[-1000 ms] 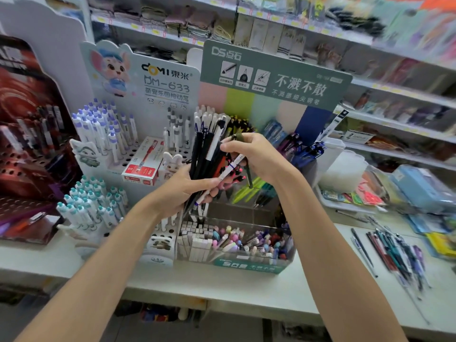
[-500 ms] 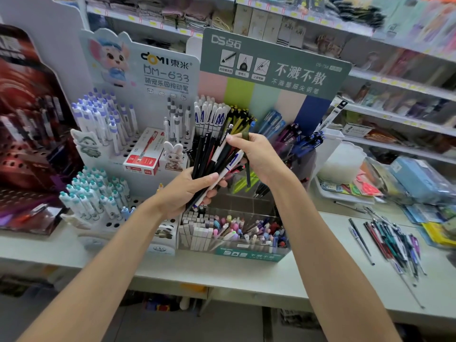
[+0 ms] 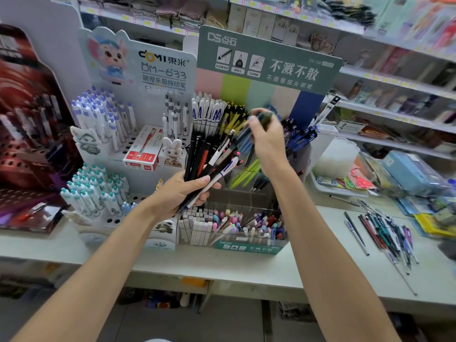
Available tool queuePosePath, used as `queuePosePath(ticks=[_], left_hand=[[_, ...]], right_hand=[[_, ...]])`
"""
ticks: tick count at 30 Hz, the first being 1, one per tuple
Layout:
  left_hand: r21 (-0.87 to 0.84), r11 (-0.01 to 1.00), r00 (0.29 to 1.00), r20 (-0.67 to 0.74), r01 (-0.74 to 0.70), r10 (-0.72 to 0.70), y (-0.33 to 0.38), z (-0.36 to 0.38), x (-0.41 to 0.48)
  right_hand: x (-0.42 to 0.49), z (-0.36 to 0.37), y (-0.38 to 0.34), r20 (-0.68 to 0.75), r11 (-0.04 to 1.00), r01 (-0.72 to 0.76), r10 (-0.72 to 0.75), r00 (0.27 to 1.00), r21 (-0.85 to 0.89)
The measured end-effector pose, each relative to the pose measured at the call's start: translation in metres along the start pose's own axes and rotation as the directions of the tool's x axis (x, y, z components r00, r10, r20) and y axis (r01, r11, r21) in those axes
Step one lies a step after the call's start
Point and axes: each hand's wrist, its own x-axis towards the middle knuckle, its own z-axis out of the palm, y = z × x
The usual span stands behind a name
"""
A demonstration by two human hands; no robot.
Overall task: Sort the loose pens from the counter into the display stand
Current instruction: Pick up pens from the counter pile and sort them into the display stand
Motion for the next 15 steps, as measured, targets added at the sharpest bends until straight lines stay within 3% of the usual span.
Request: queuePosePath(ticks=[3, 5, 11, 15], left_hand=[[0.012, 1.0, 0.995, -0.103, 0.015, -0.013, -0.006, -0.006, -0.003], [0.005, 1.0, 0.977, -0.21, 0.024, -0.022, -0.009, -0.011, -0.004], [0.05, 0.999, 0.947, -0.322, 0.008, 0.008, -0.02, -0.02, -0.008], [0.076, 0.997, 0.95, -0.314, 0.025, 0.0, -0.028, -0.021, -0.01]], right_hand=[[-0.002, -0.005, -0.007, -0.15, 0.955, -0.074, 0.121, 0.981, 0.288], [-0.012, -0.007, -0.001, -0.174, 0.932, -0.084, 0.153, 0.973, 0.351], [-0.063, 0.007, 0.048, -0.128, 0.988, -0.106, 0.12, 0.985, 0.113], [-0.073, 0.022, 0.076, -0.209, 0.985, -0.122, 0.146, 0.967, 0.12]])
